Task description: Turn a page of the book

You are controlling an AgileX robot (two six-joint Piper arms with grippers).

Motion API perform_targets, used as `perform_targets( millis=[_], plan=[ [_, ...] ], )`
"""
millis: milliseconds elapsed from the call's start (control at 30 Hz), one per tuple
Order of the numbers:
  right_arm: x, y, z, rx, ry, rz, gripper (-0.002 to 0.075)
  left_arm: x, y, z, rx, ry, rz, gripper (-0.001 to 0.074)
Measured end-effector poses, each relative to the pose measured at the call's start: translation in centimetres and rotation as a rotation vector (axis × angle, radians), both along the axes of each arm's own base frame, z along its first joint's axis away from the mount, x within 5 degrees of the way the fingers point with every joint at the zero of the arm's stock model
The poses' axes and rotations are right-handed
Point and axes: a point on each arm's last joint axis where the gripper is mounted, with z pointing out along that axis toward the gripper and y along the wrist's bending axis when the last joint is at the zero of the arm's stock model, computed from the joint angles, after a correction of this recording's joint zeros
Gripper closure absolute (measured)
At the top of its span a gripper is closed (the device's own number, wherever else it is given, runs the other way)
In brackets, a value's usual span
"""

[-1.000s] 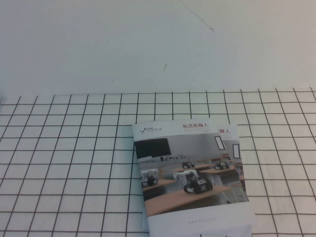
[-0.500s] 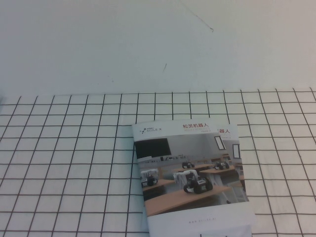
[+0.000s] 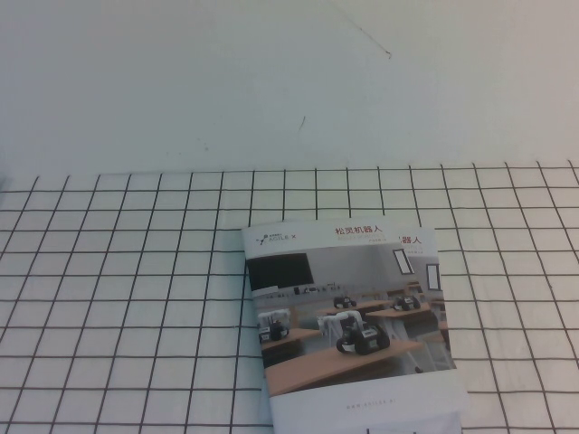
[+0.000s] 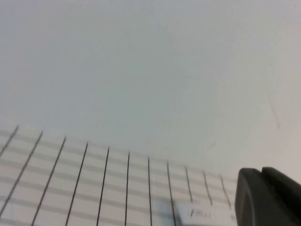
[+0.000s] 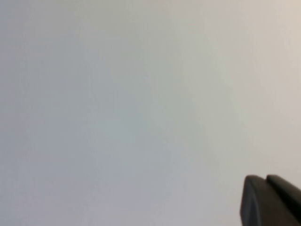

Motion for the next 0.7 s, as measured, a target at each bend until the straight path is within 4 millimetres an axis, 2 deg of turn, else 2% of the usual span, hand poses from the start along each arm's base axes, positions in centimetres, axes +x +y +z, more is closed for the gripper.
perform_targets(
  millis=[200, 400, 533, 600, 700],
  plan=[
    [2.3, -0.2, -0.1, -0.014, 0.033, 0.011, 0.0717, 3.7, -0.8, -3.5, -0.010, 0.364, -0.015, 0.0738],
    [6.2, 0.8, -1.4, 0.036, 0.156, 0.148, 0.0717, 6.1, -1.4, -4.7, -0.046, 0.443, -0.019, 0.0738],
    [8.8, 1.6, -4.0, 0.150, 0.394, 0.204, 0.0717, 7.3, -2.0, -5.4, -0.077, 0.485, -0.059, 0.0738],
    [9.8, 2.1, -5.9, 0.212, 0.572, 0.223, 0.0717, 8.0, -2.5, -5.9, -0.050, 0.511, -0.109, 0.0738],
    [11.2, 2.9, -8.5, 0.212, 0.815, 0.295, 0.0717, 9.1, -3.7, -7.1, 0.004, 0.556, -0.228, 0.0738]
  ],
)
